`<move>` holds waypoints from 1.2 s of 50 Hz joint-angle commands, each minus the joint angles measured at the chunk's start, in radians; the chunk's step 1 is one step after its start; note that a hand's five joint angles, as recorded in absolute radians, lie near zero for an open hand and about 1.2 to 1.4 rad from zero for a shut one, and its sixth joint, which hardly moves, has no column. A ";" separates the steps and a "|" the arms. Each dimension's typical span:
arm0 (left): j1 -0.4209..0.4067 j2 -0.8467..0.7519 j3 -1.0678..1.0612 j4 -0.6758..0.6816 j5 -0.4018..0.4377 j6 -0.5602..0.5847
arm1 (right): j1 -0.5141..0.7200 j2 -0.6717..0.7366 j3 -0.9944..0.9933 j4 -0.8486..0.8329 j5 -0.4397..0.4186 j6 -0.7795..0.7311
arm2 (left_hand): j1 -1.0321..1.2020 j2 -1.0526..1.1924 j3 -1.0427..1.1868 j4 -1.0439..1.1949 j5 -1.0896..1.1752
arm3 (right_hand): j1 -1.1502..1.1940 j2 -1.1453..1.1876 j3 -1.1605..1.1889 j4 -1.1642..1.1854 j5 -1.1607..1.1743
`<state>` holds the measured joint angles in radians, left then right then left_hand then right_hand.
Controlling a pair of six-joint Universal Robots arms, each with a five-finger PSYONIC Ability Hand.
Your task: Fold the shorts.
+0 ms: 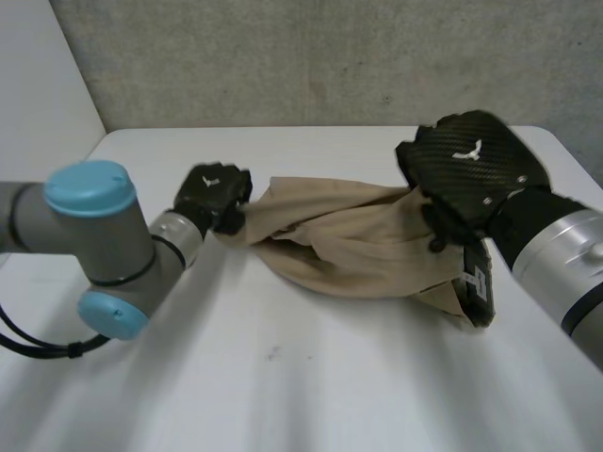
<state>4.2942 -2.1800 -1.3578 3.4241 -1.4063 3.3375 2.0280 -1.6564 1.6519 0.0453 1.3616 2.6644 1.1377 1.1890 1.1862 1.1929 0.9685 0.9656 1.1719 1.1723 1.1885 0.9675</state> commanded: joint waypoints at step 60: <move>-0.005 -0.133 0.267 0.190 -0.025 0.109 | -0.078 0.626 -0.448 -0.137 0.091 0.078 | -0.959 -1.011 -1.008 -1.015 -0.965 | -0.791 -0.997 -0.998 -1.014 -0.967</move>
<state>4.2903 -2.2987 -1.0693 3.5248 -1.4372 3.4426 1.9478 -1.0655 1.2333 -0.0309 1.4202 2.7325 0.7523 0.8081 0.8316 0.8361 0.6368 0.3547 0.4712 0.5090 0.5135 0.3123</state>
